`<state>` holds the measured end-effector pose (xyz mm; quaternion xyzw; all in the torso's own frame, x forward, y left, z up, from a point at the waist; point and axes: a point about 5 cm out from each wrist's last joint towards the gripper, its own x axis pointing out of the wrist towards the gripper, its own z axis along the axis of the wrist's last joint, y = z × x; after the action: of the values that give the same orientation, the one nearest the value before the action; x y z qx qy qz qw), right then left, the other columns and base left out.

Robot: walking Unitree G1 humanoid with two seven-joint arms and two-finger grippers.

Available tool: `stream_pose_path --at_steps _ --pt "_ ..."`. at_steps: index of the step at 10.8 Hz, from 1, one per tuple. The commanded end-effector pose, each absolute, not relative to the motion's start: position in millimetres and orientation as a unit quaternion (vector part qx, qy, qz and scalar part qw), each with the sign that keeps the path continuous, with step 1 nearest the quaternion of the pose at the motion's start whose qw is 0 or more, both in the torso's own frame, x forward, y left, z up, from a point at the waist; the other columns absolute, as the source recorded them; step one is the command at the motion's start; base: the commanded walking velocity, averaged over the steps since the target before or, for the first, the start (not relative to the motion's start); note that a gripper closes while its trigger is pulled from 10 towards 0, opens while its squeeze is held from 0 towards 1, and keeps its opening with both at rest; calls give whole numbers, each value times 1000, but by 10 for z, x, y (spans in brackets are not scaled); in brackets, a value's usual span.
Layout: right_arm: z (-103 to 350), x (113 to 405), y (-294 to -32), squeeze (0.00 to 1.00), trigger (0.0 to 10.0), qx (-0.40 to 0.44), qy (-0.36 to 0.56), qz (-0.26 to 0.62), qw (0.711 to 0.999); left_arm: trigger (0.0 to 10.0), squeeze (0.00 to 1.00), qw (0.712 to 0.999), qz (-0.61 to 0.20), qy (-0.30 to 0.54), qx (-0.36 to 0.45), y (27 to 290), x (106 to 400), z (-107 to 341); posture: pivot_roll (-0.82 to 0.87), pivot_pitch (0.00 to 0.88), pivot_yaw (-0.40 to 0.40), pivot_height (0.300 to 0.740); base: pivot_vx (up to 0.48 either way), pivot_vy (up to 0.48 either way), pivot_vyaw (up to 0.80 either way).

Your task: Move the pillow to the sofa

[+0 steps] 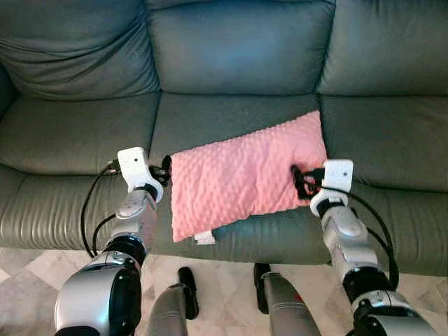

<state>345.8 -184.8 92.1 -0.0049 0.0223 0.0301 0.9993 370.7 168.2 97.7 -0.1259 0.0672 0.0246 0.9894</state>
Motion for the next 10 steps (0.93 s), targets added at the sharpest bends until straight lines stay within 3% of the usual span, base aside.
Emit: stream_pose_path --at_steps 1,5,9,10 --pt "801 3379 -1826 1000 10000 -2 40 41 998 10000 1000 987 40 97 -119 1754 3608 803 -231 460 89 740 0 0 0" --pt "721 3286 -1804 1000 10000 2 53 60 997 10000 1000 988 22 100 -119 1795 3550 735 -220 458 90 740 0 0 0" --pt "622 3245 -1541 1000 10000 28 76 94 992 10000 1000 987 25 105 -119 1922 3428 610 -200 452 93 740 0 0 0" --pt "609 3259 -1552 1000 10000 10 83 77 994 10000 855 988 23 113 -104 1941 3401 578 -193 449 94 740 0 0 0"
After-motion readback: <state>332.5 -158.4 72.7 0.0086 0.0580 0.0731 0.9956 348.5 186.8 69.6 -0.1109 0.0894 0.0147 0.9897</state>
